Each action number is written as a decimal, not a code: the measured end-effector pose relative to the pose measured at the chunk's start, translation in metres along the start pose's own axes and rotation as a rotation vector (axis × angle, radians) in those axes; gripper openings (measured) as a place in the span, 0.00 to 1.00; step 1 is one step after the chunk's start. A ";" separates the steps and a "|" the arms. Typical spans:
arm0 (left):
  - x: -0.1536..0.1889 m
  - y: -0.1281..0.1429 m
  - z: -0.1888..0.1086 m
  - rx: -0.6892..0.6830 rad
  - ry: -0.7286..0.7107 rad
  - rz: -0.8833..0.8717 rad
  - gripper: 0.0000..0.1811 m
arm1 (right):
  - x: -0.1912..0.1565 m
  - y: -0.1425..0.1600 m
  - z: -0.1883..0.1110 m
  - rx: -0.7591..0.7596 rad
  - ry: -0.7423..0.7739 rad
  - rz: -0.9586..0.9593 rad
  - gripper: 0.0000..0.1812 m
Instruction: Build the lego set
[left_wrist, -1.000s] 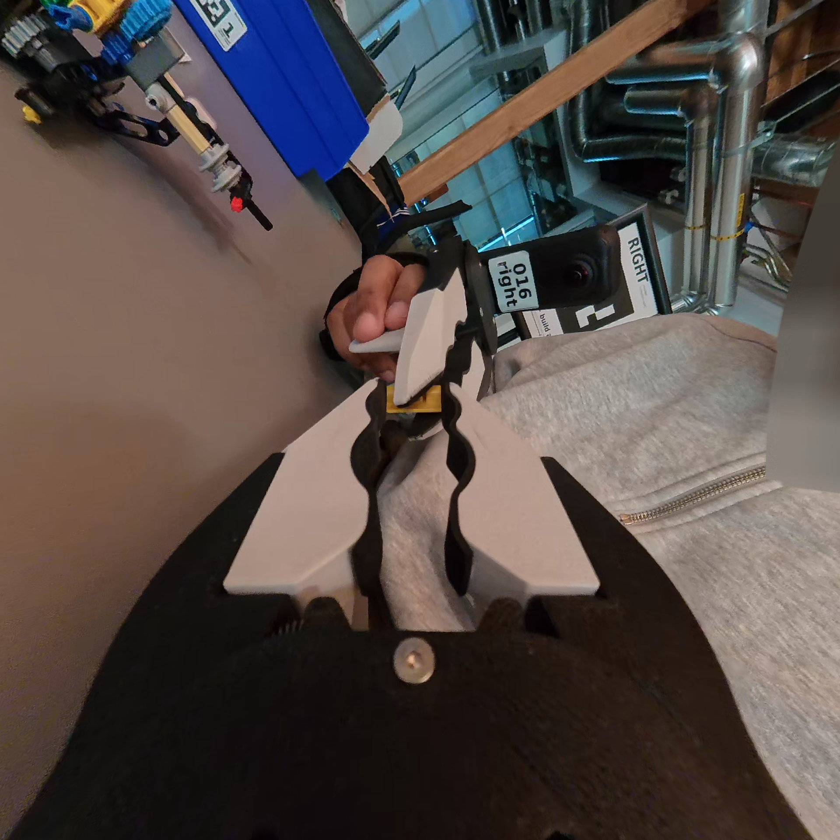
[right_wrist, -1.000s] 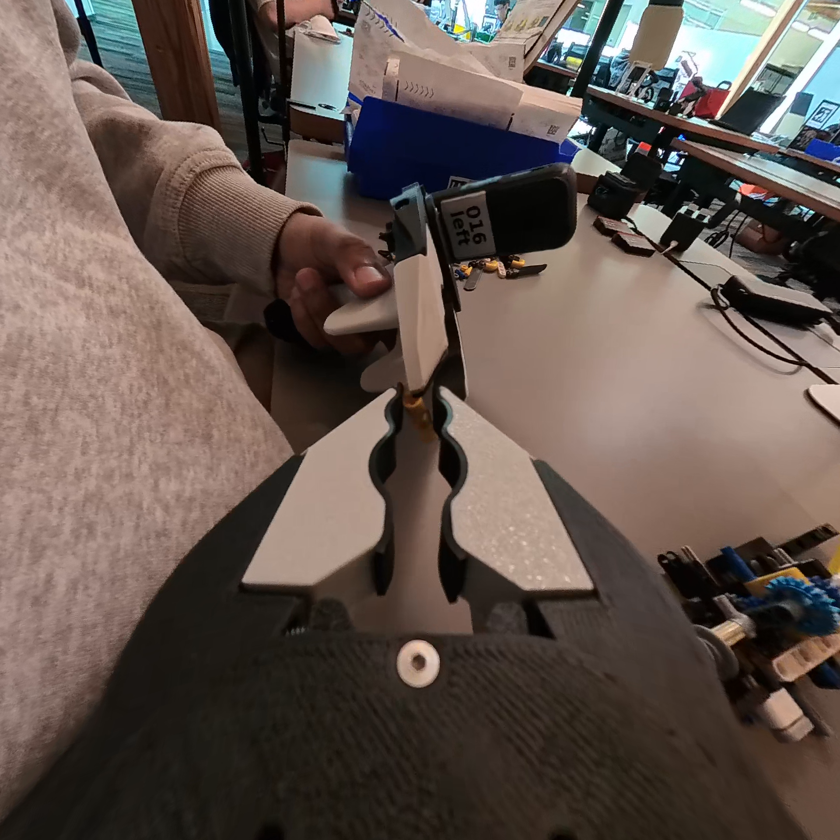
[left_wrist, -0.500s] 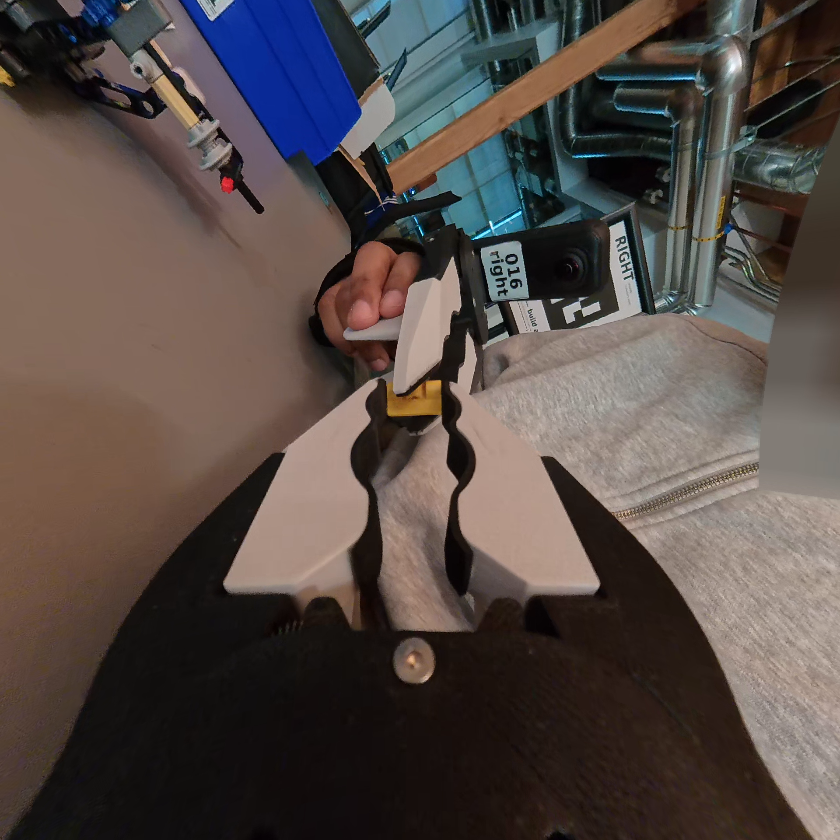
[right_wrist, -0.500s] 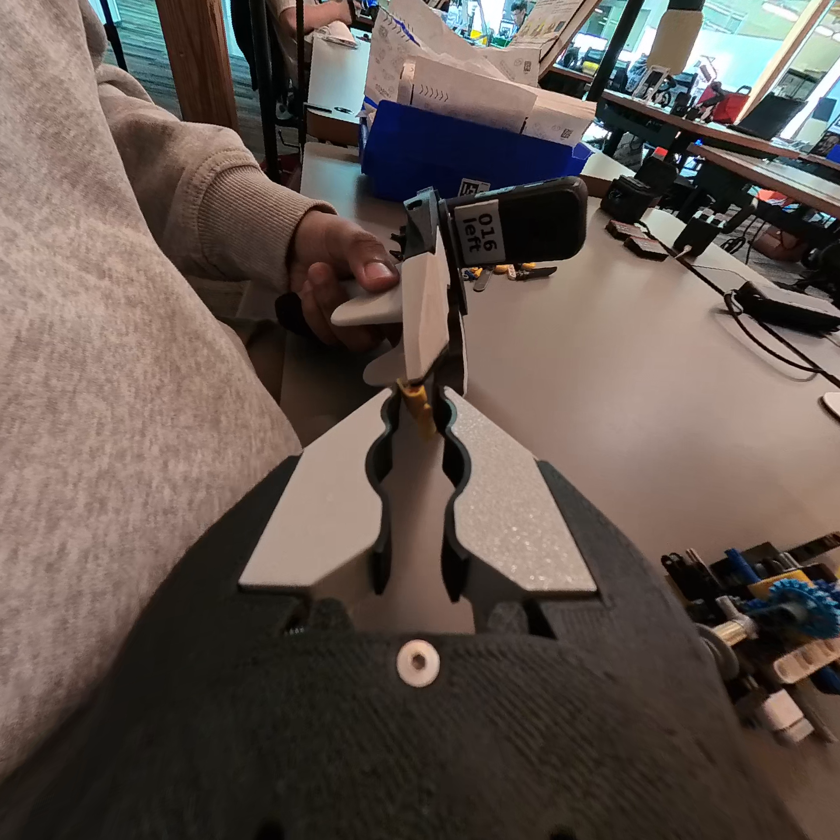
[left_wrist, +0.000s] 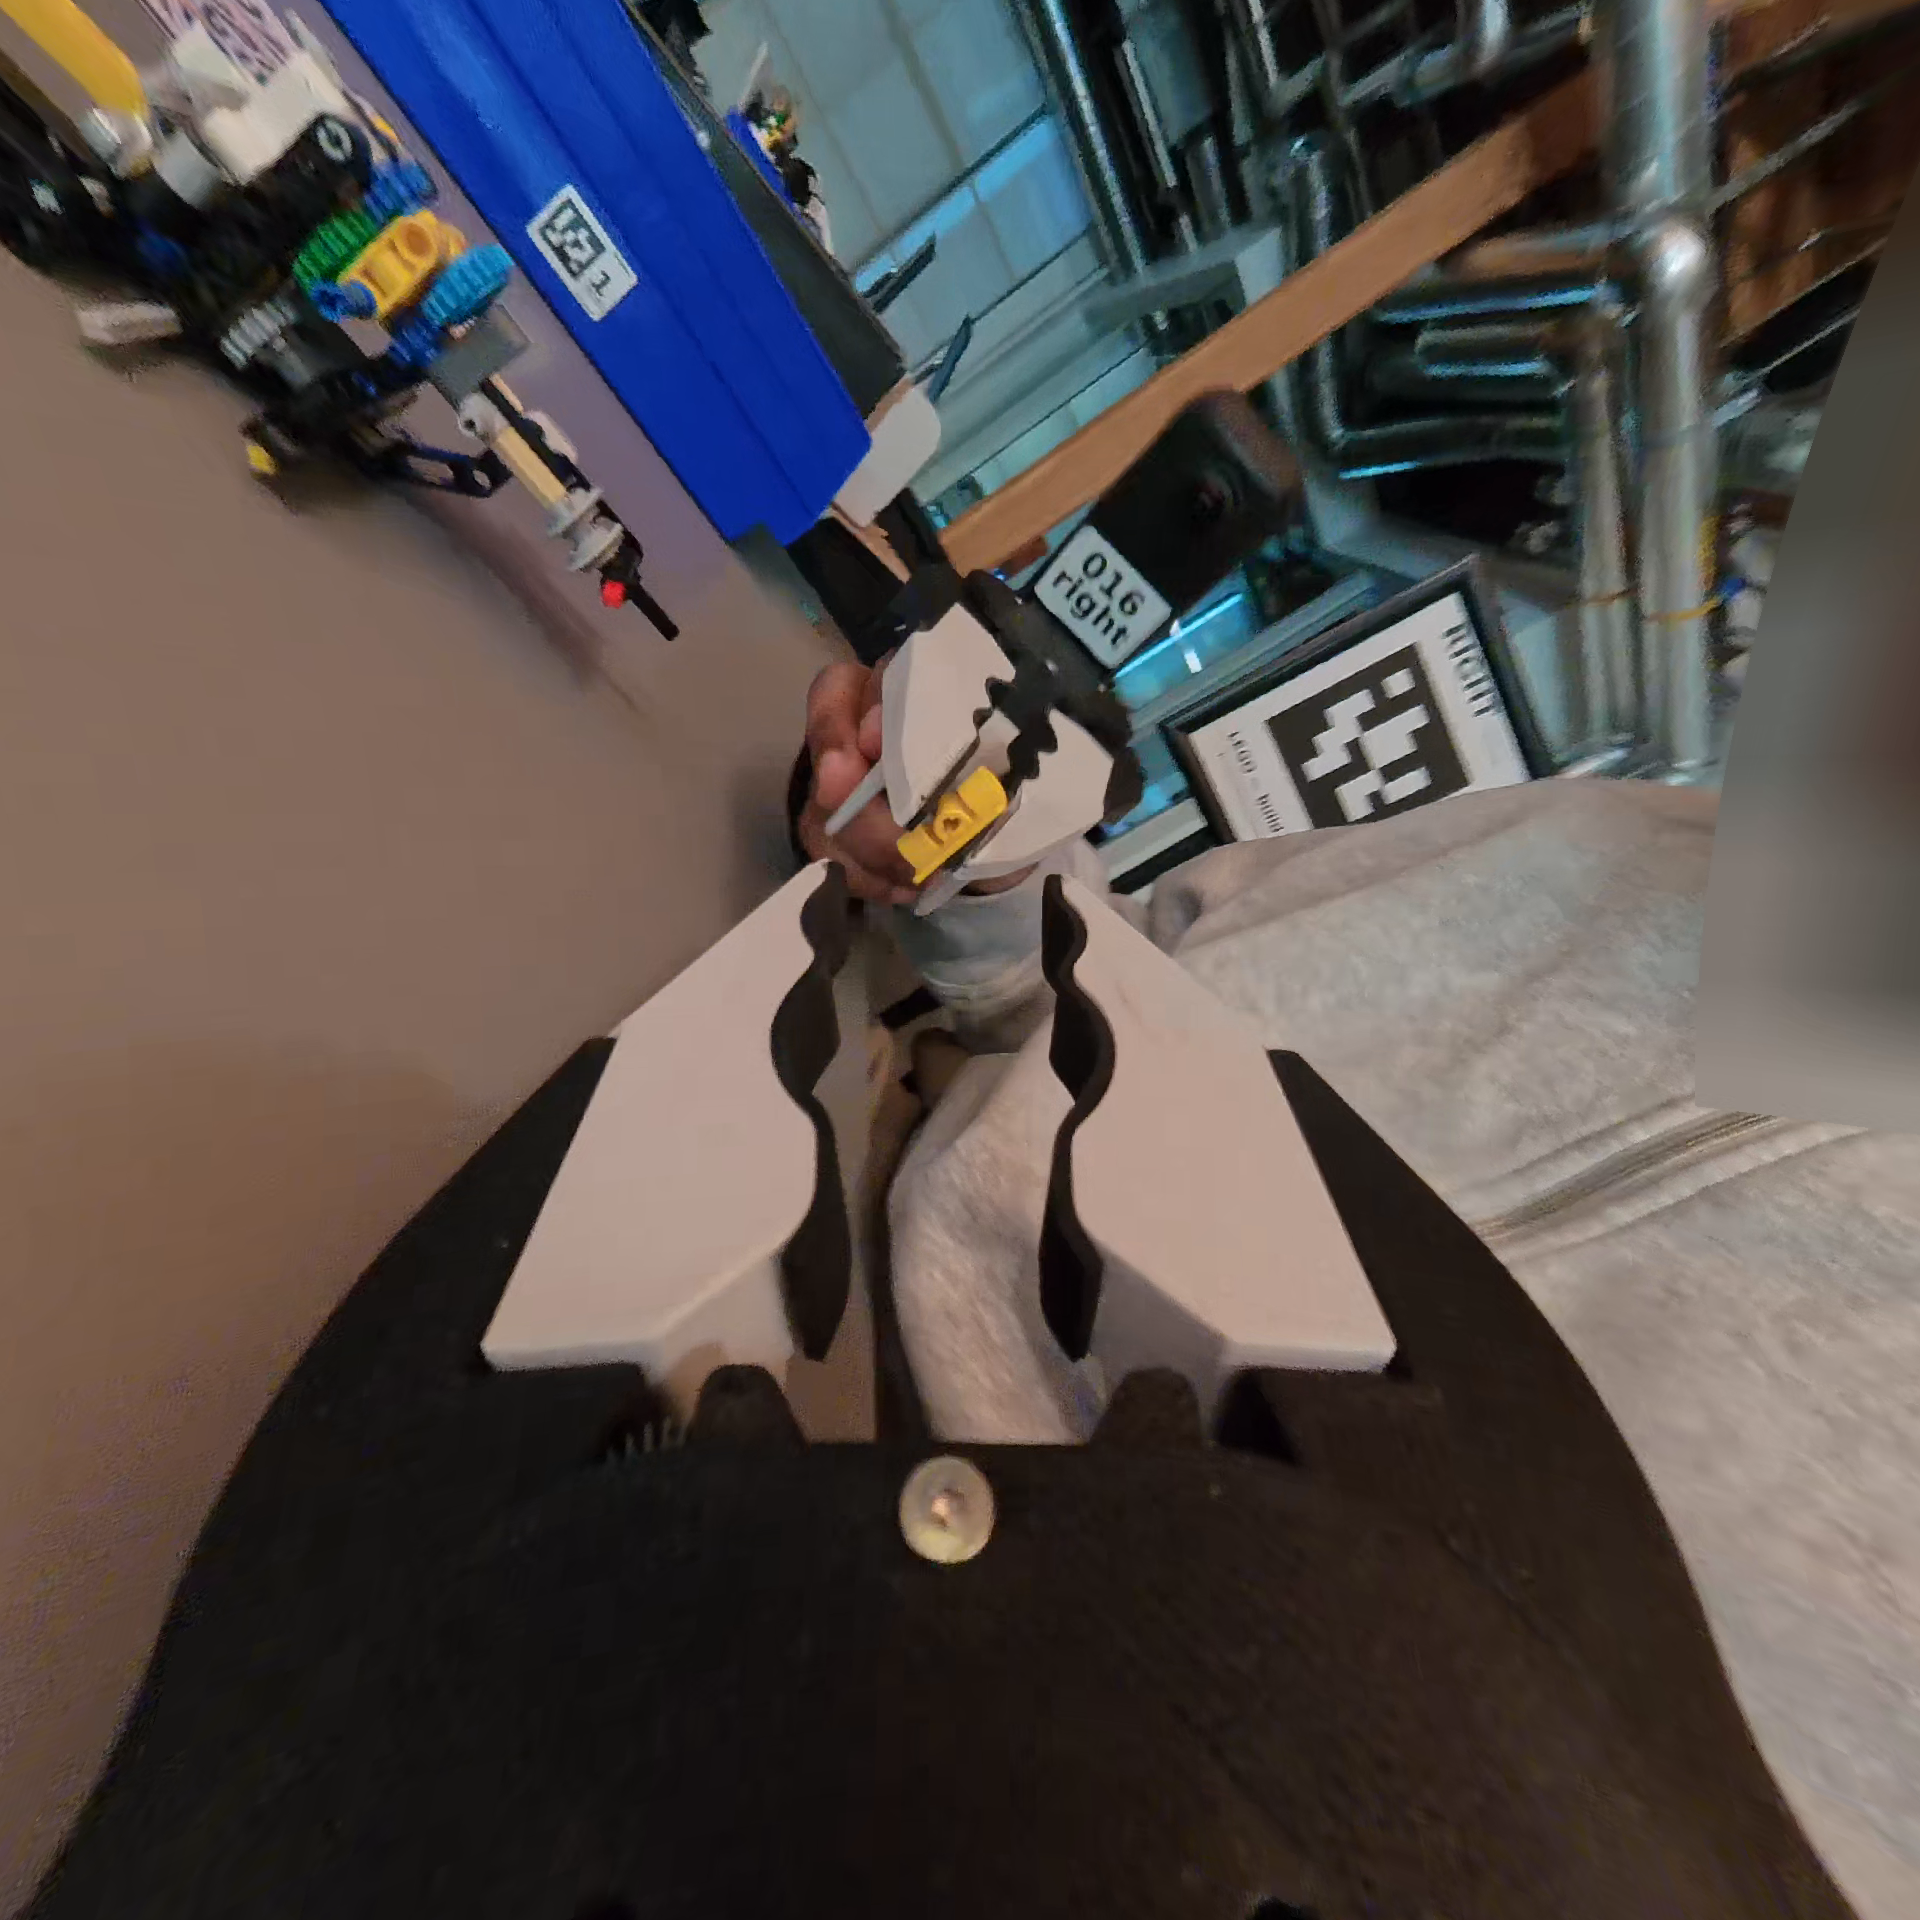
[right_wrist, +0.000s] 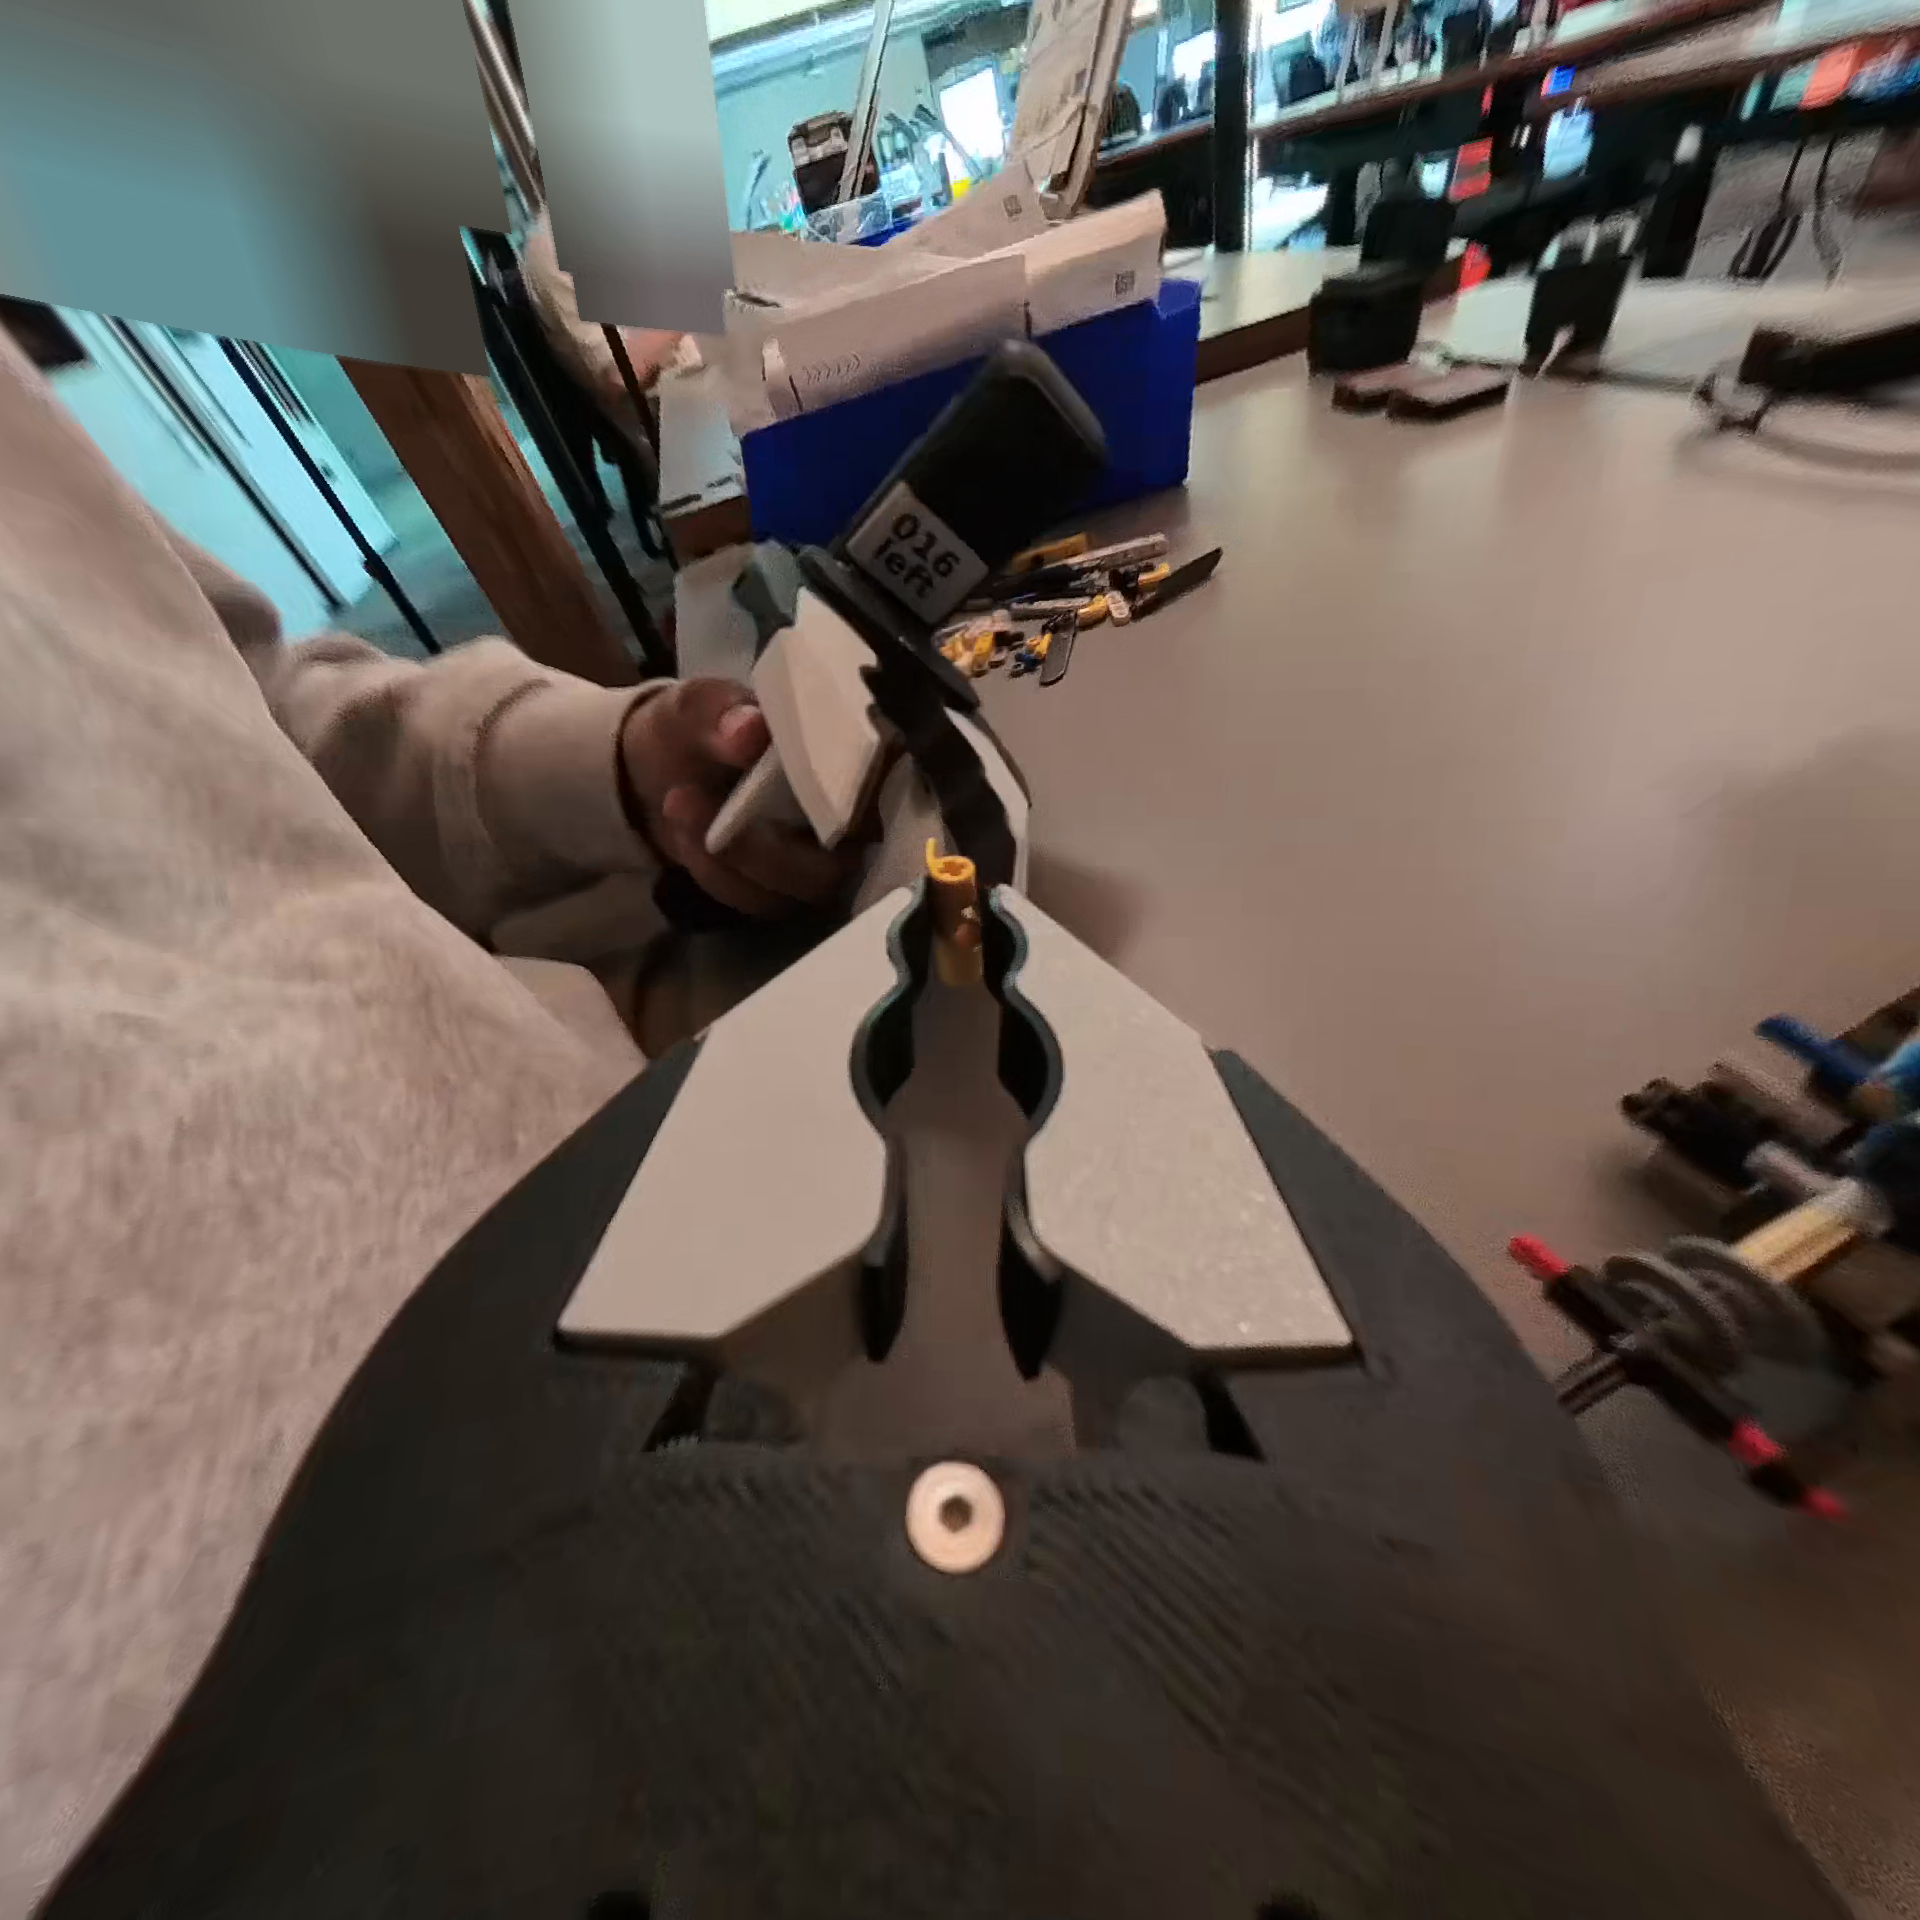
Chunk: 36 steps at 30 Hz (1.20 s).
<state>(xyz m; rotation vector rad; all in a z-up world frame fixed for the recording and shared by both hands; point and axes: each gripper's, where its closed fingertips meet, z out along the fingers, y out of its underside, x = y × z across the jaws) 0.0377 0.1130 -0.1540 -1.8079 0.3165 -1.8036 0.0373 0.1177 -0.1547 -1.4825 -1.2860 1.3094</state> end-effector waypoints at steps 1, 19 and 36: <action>-0.002 0.001 0.001 -0.007 -0.027 0.033 0.19 | 0.001 0.001 0.001 -0.003 -0.013 0.067 0.04; -0.004 0.004 0.002 -0.022 -0.039 0.026 0.06 | -0.008 0.009 0.010 -0.062 -0.116 0.230 0.03; -0.002 0.002 -0.001 -0.005 -0.037 0.044 0.00 | -0.013 0.012 0.007 -0.072 -0.151 0.241 0.19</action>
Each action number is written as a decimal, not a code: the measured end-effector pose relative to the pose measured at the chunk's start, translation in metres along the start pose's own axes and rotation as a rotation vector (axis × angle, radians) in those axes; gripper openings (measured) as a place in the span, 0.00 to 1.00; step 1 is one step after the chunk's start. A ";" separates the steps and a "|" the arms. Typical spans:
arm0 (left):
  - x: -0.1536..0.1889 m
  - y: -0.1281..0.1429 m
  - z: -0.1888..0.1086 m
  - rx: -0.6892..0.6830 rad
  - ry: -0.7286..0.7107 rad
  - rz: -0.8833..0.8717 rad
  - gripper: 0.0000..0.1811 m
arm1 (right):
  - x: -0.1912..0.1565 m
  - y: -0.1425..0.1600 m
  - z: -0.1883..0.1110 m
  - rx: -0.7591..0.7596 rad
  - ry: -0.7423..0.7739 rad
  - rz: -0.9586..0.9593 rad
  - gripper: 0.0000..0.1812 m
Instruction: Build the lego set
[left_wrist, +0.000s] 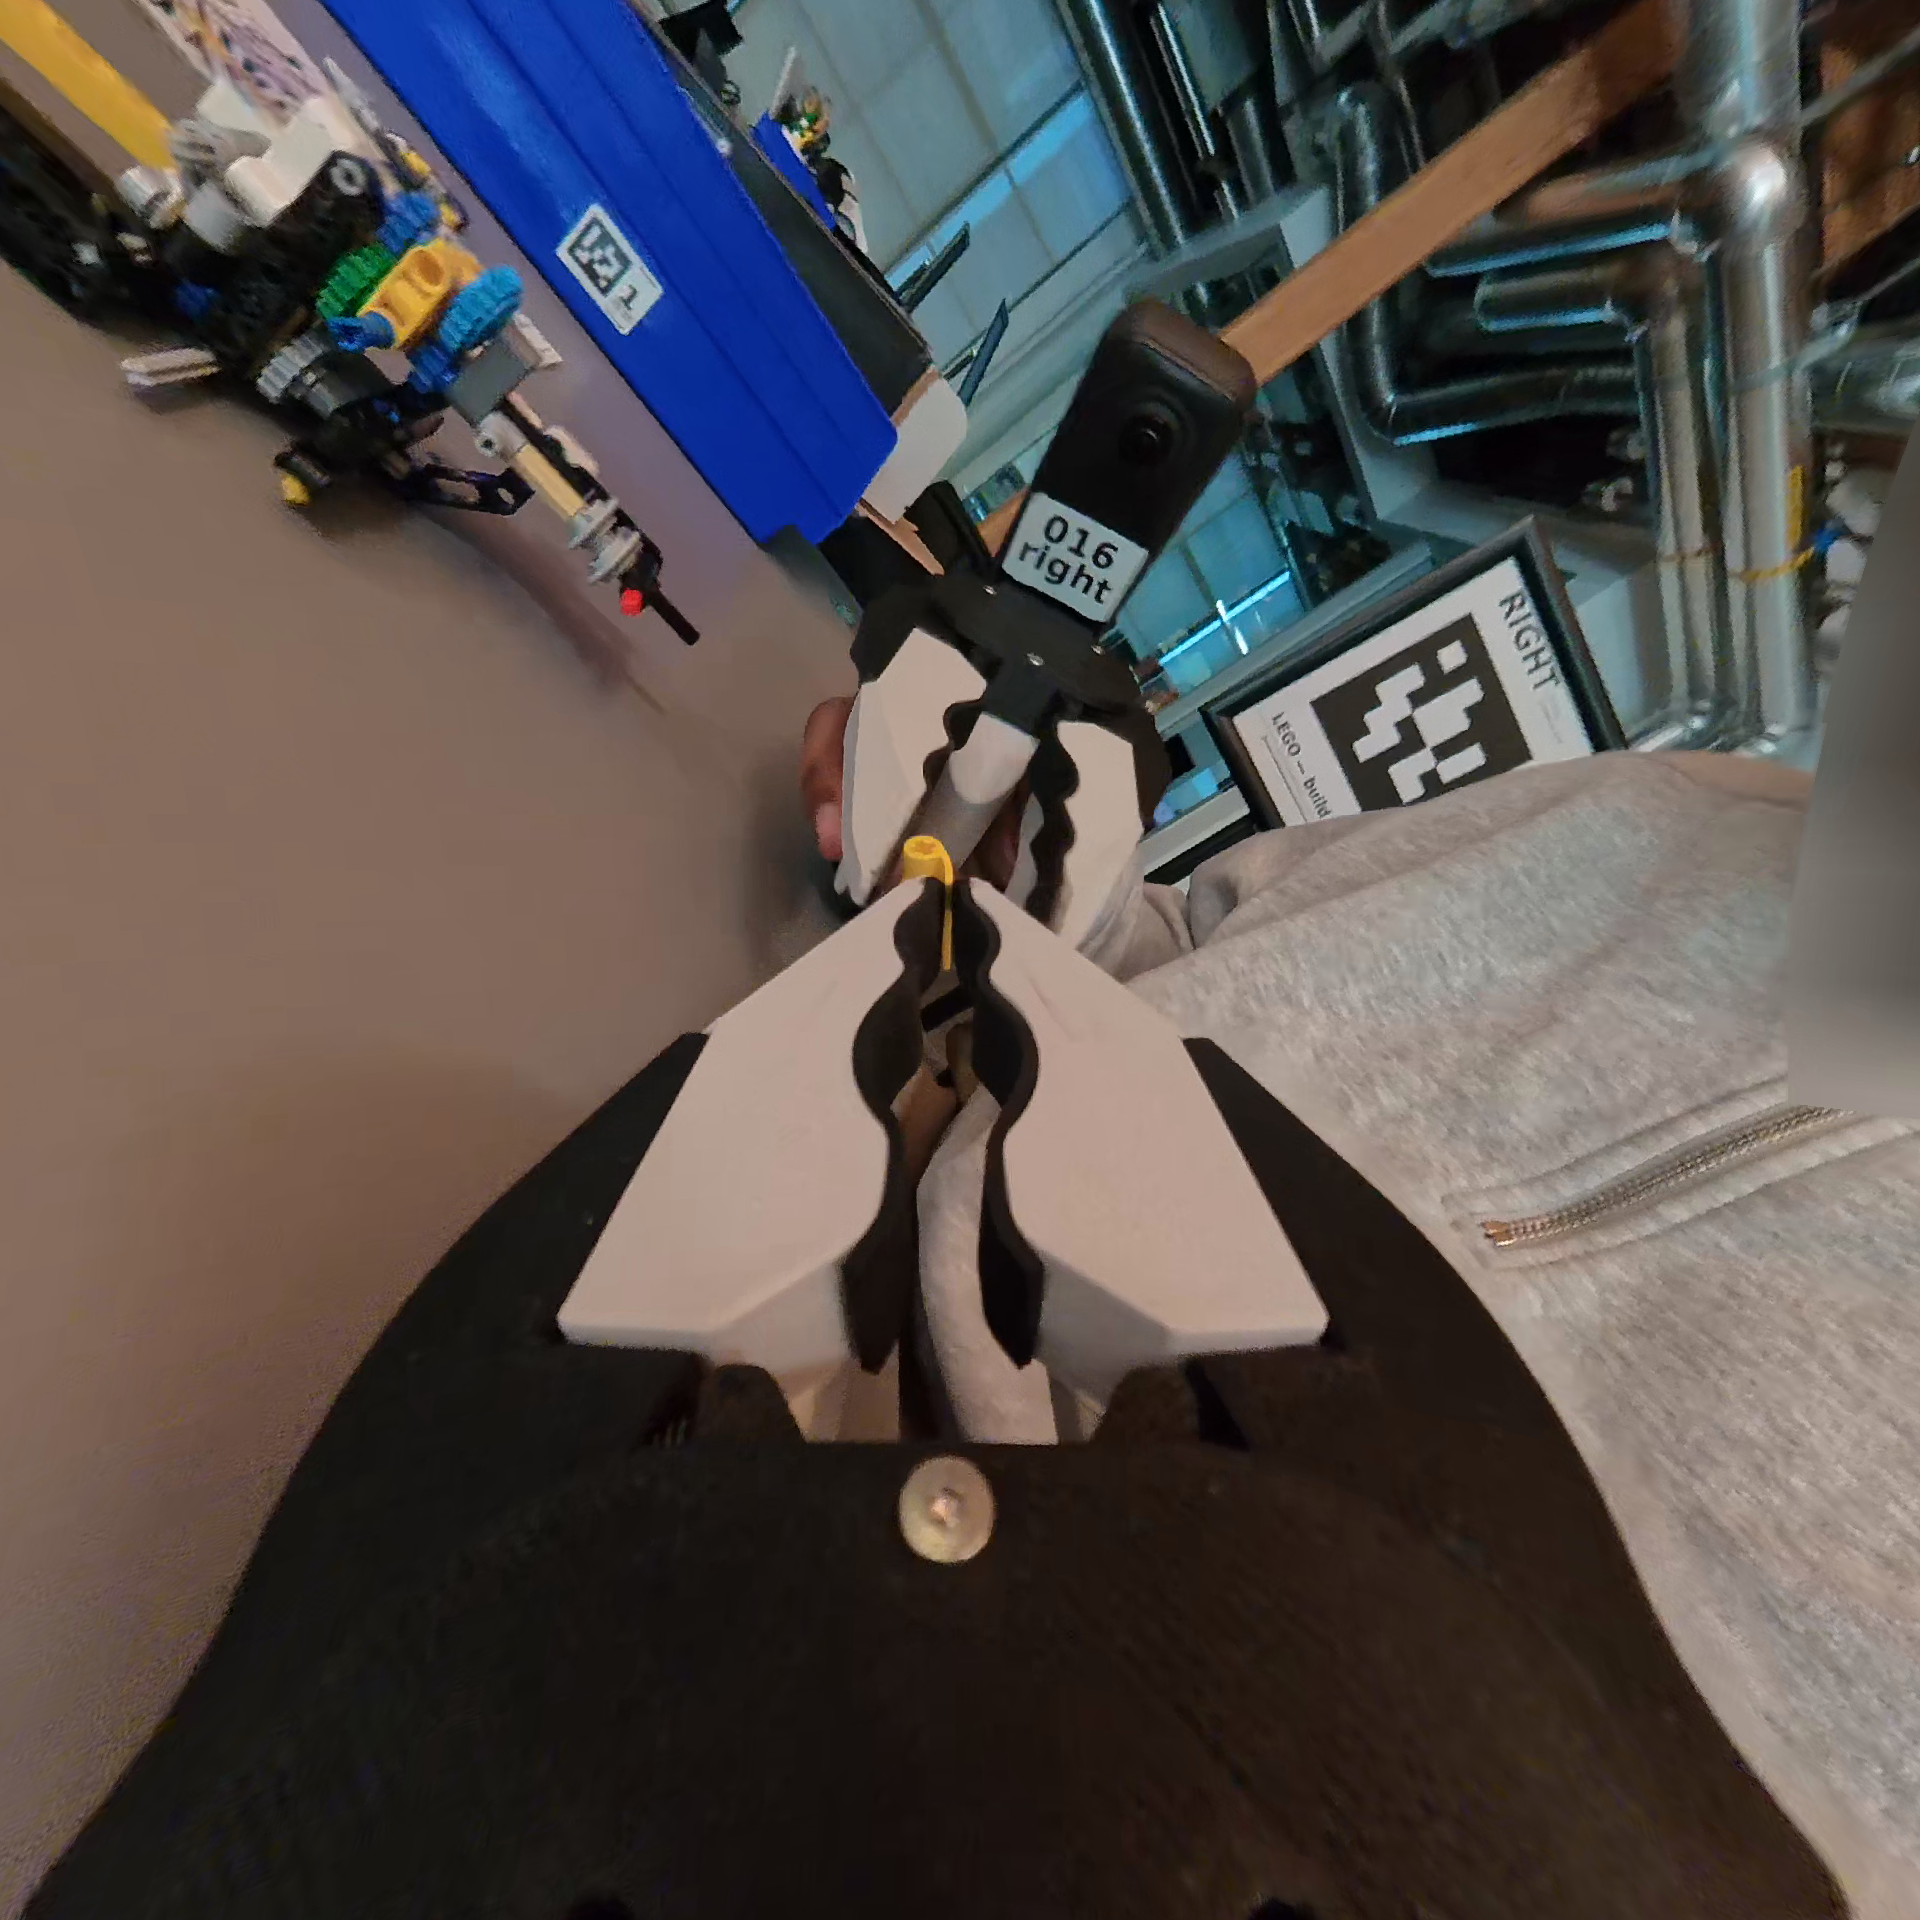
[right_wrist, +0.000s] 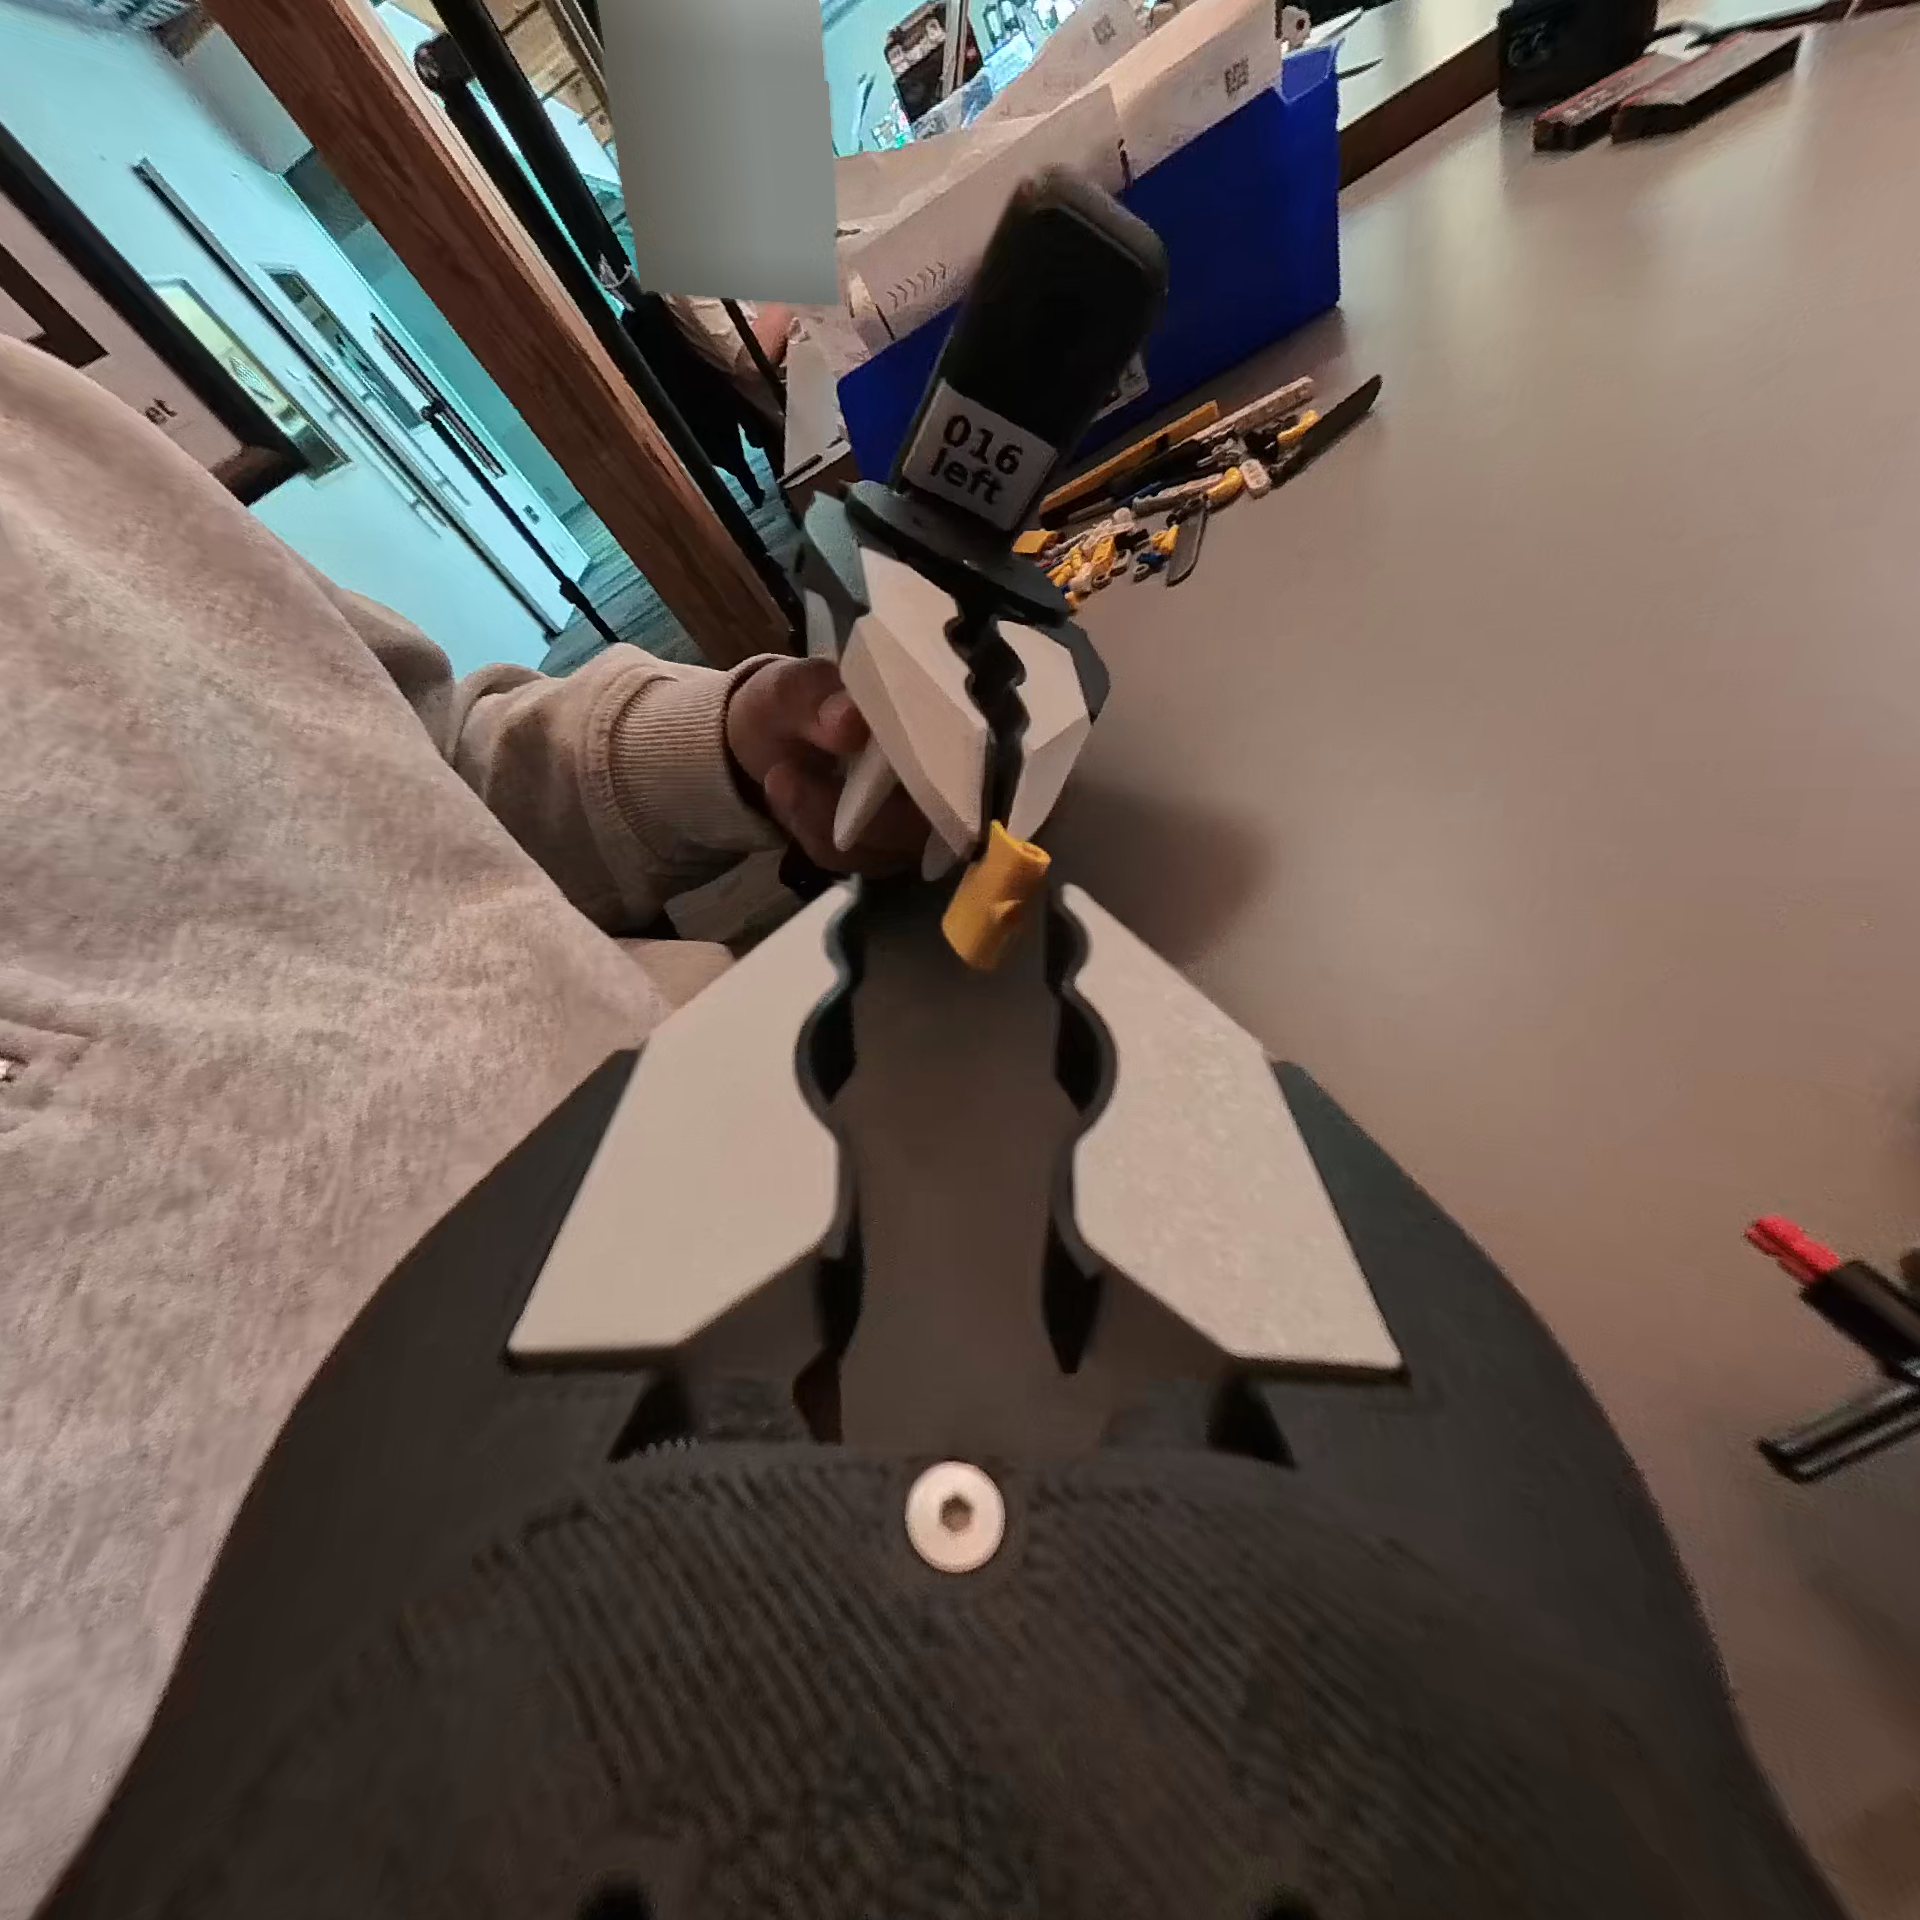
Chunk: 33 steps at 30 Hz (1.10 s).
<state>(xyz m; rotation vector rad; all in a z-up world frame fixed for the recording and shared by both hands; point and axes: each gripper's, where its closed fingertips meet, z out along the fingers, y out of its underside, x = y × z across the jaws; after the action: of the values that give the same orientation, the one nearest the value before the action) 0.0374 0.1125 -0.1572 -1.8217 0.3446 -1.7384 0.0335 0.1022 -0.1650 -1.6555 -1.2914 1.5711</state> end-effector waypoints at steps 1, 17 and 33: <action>-0.001 -0.001 -0.001 0.009 0.006 -0.030 0.00 | 0.001 -0.001 -0.002 0.002 0.014 -0.024 0.23; -0.001 0.015 0.000 -0.098 0.078 -0.264 0.00 | -0.005 0.012 -0.007 -0.087 0.232 -0.711 0.18; -0.011 0.016 0.004 -0.090 -0.069 -0.084 0.19 | 0.012 0.018 -0.009 -0.132 0.277 -0.582 0.13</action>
<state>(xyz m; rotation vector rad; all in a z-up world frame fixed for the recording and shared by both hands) 0.0430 0.1067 -0.1754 -1.9815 0.3275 -1.7359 0.0453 0.1074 -0.1847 -1.3371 -1.5634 0.8981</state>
